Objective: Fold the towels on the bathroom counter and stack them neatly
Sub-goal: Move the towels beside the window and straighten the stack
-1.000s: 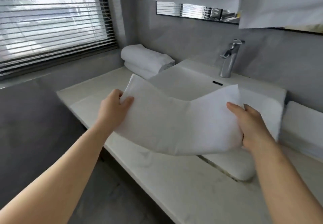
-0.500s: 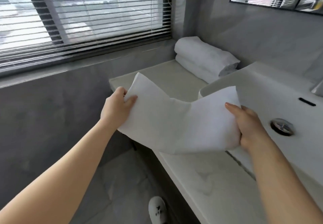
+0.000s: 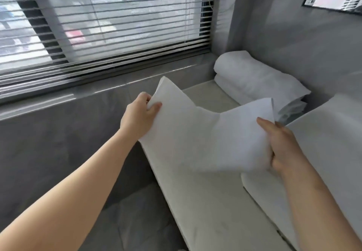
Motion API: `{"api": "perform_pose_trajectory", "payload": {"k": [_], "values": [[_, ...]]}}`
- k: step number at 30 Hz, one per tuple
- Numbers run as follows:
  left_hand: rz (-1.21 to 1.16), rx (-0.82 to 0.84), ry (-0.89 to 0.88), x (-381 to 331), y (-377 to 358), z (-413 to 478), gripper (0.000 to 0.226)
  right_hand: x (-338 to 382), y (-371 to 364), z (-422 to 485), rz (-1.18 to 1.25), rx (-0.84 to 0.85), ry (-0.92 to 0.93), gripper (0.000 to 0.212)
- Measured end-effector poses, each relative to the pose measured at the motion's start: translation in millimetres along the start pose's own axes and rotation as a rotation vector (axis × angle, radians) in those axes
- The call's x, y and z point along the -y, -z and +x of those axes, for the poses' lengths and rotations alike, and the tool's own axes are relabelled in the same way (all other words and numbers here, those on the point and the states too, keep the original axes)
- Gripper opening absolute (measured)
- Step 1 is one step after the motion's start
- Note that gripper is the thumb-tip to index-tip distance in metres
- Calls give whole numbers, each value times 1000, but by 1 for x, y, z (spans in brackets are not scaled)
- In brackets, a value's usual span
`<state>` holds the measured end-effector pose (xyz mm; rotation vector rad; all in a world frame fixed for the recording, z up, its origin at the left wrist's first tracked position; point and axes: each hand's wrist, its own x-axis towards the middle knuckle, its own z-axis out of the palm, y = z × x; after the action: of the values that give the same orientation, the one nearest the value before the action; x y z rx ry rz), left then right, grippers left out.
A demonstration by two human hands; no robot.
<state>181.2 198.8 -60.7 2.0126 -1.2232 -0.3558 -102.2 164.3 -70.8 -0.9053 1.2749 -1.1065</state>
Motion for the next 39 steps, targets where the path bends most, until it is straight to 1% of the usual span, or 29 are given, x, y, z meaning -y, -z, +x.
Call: {"api": "perform_pose_trajectory", "payload": {"k": [4, 12, 17, 21, 24, 29, 32, 35, 39], "values": [[34, 43, -10, -2, -13, 25, 18, 2, -5, 16, 12, -4, -23, 10], [-4, 150, -56, -25, -44, 96, 14, 10, -12, 57, 54, -165, -26, 11], [15, 251, -159, -30, -62, 153, 14, 9, -26, 87, 64, -277, -70, 10], [3, 325, -231, -33, -70, 194, 17, 9, -42, 102, 52, -382, -59, 20], [-25, 365, -287, -39, -81, 221, 15, 16, -48, 107, 59, -441, -39, 8], [-63, 411, -399, -62, -102, 253, 12, 30, -46, 110, 78, -562, 31, 7], [-85, 421, -459, -80, -115, 264, 14, 39, -37, 116, 67, -644, 81, 10], [-95, 426, -499, -100, -129, 275, 14, 53, -28, 123, 58, -689, 114, 6], [-88, 415, -546, -127, -150, 287, 16, 63, -10, 134, 78, -750, 166, 11]]}}
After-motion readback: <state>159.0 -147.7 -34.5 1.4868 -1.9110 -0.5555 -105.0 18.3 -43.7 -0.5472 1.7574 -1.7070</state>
